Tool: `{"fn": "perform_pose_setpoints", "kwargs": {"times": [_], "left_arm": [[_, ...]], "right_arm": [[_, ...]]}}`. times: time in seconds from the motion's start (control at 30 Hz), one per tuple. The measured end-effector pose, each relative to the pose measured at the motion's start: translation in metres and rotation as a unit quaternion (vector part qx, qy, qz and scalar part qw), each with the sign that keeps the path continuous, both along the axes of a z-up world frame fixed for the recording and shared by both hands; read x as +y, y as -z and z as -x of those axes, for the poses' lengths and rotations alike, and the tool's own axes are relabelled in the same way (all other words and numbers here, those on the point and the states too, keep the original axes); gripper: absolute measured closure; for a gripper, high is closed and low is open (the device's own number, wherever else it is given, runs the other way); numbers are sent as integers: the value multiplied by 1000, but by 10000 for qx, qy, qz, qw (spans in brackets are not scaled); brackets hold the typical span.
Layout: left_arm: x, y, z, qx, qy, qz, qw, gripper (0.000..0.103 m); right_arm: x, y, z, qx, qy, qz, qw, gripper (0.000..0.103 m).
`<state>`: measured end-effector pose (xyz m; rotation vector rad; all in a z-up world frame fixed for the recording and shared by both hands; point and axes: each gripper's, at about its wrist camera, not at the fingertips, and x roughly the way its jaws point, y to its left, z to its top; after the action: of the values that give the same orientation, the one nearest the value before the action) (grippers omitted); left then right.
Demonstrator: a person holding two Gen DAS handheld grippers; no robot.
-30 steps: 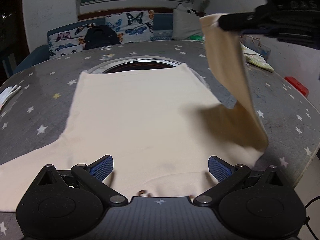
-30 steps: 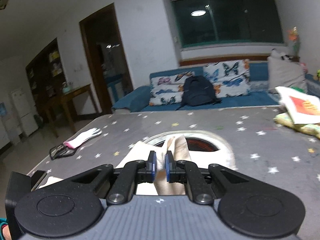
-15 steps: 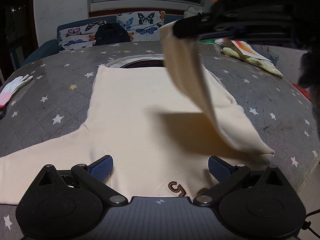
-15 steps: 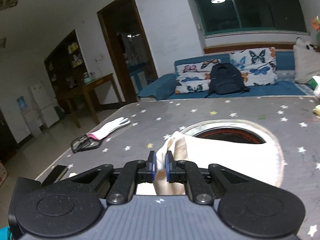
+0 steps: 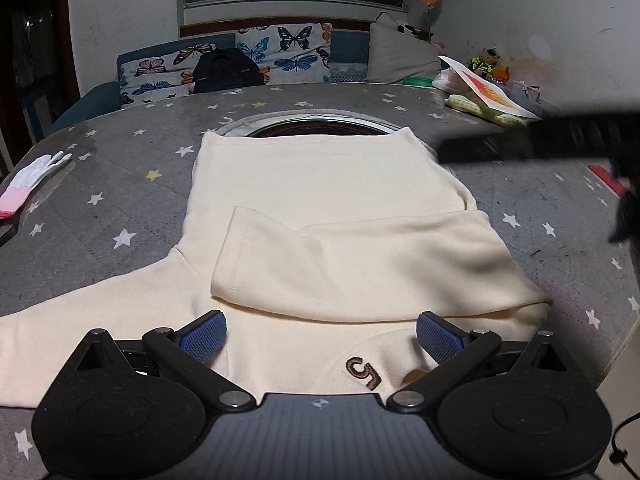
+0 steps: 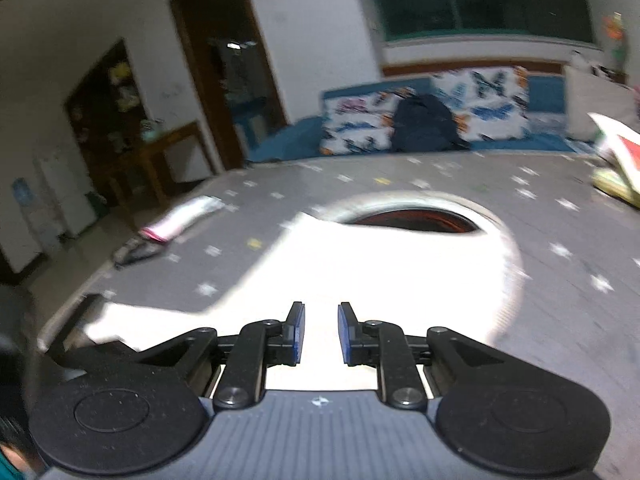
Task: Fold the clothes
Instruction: 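Open the right gripper to release the folded sleeve and withdraw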
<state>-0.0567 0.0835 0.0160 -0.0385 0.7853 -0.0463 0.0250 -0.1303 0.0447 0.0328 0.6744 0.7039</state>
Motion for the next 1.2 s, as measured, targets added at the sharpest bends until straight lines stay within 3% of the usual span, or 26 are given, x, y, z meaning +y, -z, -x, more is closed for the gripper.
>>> {"fn": "perform_pose_setpoints", "kwargs": {"times": [0.17,0.43,0.77,1.0,1.2], "left_arm": [[6,-6,-2,-113,-123,-21,9999,0],[2,-8,-23,-197,-110,-71,9997,1],[0,0,-45,-59,-190,-125,9997,3],[-3,7,-49,55,-169,-158,9997,2],[-6,10,-50,84,-163,-231,9996,2]], "right_arm": [[-38,24,2,287,326,284,9987,86],[-41,47,16,349,62,819,9960,86],[-31,35,-16,-39,368,533,9979,86],[-19,52,-28,-36,338,894,9954,85],[-25,44,-19,-180,377,924,9948,82]]}}
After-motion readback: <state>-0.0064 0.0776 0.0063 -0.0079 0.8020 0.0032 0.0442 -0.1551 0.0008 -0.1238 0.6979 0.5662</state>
